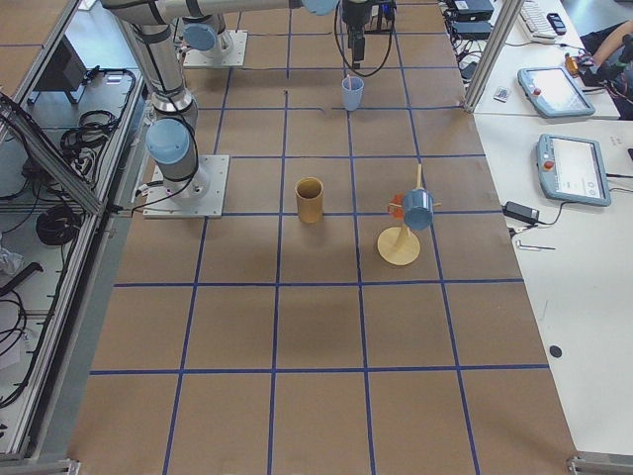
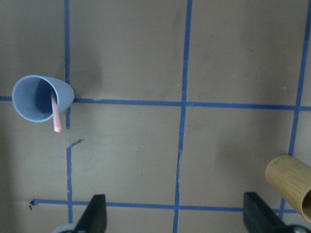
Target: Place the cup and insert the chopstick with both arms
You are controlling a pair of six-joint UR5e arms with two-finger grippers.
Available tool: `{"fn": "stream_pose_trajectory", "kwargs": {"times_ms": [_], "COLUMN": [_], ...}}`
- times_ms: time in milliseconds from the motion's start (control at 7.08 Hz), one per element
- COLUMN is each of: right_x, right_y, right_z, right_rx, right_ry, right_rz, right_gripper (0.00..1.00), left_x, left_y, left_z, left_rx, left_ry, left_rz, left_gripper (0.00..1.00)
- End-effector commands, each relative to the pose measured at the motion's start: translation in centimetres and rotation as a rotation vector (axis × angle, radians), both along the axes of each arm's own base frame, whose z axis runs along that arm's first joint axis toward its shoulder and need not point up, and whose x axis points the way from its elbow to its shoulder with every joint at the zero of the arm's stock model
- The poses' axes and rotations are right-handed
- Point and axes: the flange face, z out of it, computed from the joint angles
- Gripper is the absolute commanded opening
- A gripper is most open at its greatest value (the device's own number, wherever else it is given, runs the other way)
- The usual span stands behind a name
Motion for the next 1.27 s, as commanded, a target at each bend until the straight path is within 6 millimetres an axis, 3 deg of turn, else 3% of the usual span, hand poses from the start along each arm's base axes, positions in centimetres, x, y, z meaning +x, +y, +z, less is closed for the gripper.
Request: {"fn": "stream_pose_trajectory", "kwargs": {"times_ms": [0, 141, 424, 707, 1130], "right_x": [-2.5, -2.6, -3.1, -3.1, -3.1], "right_y": [1.8, 3.5, 5.2, 5.4, 5.4], "right_z": [-1.1, -0.9, 0.1, -1.0, -1.1], "right_rx": [0.13, 0.123, 0.109, 0.12, 0.118], "right_ry": [0.01, 0.001, 0.004, 0.002, -0.001], "right_rz": [-0.035, 0.039, 0.034, 0.03, 0.029], "right_gripper": [1.0, 1.0, 1.0, 1.0, 1.0], "left_x": [-0.1, -0.2, -0.1, -0.1, -0.4], "left_y": [0.0, 0.1, 0.0, 0.0, 0.1], "left_z": [0.0, 0.0, -0.1, 0.1, 0.1], "left_rx": [-0.001, 0.0, 0.002, -0.002, 0.001], "left_ry": [0.0, 0.001, 0.001, 0.002, 0.01], "left_rz": [-0.002, -0.001, 0.001, -0.001, -0.004], "left_gripper": [1.0, 1.0, 1.0, 1.0, 1.0]}}
